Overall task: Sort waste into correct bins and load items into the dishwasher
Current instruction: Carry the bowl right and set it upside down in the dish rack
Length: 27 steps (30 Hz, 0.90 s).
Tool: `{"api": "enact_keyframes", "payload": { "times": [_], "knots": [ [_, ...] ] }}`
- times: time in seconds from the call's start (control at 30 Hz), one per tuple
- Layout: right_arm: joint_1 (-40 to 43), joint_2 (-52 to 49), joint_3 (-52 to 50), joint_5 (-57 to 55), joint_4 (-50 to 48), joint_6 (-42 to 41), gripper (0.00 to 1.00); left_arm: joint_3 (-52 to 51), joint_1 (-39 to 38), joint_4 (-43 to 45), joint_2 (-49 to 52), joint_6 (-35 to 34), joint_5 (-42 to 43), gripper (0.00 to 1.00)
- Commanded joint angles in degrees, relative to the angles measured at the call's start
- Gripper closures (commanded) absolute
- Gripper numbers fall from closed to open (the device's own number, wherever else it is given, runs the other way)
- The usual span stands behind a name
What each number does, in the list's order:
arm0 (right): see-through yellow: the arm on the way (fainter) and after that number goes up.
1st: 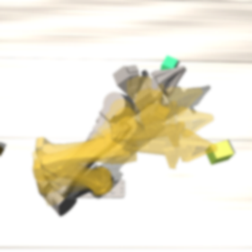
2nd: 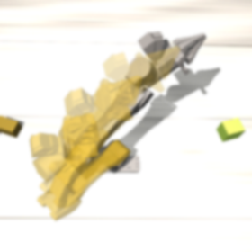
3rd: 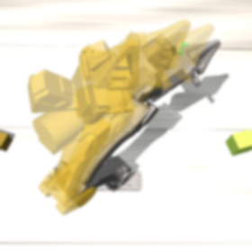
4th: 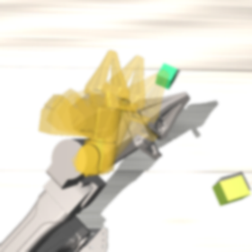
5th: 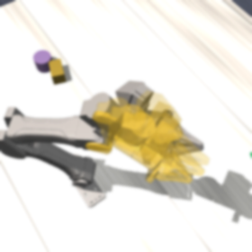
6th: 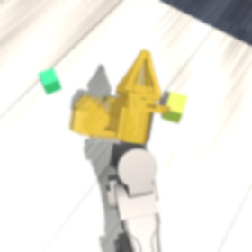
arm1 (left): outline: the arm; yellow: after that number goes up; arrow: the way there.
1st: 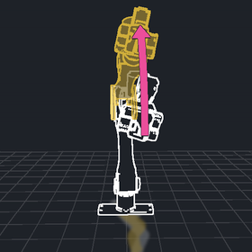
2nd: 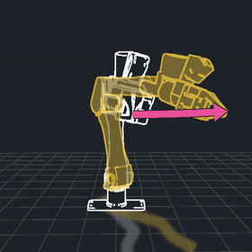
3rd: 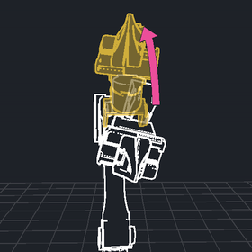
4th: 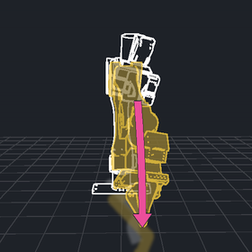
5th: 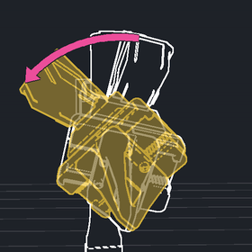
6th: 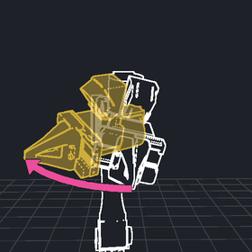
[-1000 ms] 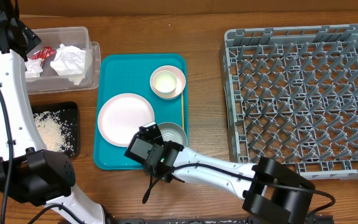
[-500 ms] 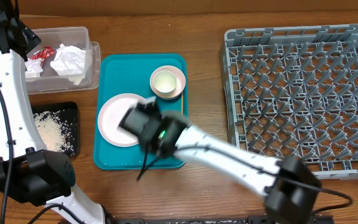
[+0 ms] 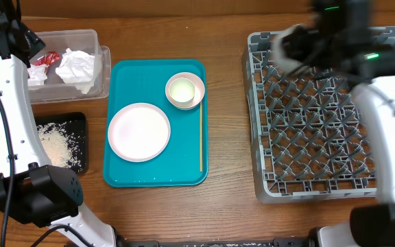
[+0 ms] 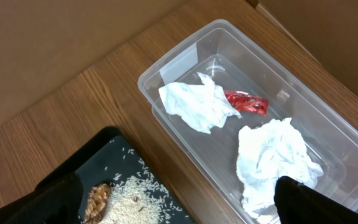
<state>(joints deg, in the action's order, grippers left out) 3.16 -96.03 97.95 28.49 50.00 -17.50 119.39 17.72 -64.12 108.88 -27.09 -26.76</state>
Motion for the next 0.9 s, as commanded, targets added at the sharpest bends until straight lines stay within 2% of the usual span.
{"api": "enact_keyframes", "payload": {
  "times": [0.0, 0.13, 0.33, 0.73, 0.87],
  "knots": [
    [10.34, -3.85, -1.42, 25.81, -2.91, 2.73, 0.96, 0.28, -0.26, 0.04, -0.02, -0.79, -0.17, 0.0],
    [19.45, -9.25, -1.57, 38.71, -6.78, 2.56, 0.96, 0.28, -0.26, 0.04, -0.02, -0.81, -0.17, 0.0],
    [25.94, -15.19, -1.57, 38.95, -5.7, 2.29, 0.96, 0.28, -0.26, 0.04, -0.02, -0.81, -0.17, 0.0],
    [26.69, -21.77, -1.57, 39.32, -5.35, 2.75, 0.96, 0.28, -0.26, 0.04, -0.02, -0.81, -0.17, 0.0],
    [26.84, -22.29, -1.57, 36.17, -4.61, 2.73, 0.96, 0.28, -0.26, 0.04, -0.02, -0.79, -0.17, 0.0]
  ]
}}
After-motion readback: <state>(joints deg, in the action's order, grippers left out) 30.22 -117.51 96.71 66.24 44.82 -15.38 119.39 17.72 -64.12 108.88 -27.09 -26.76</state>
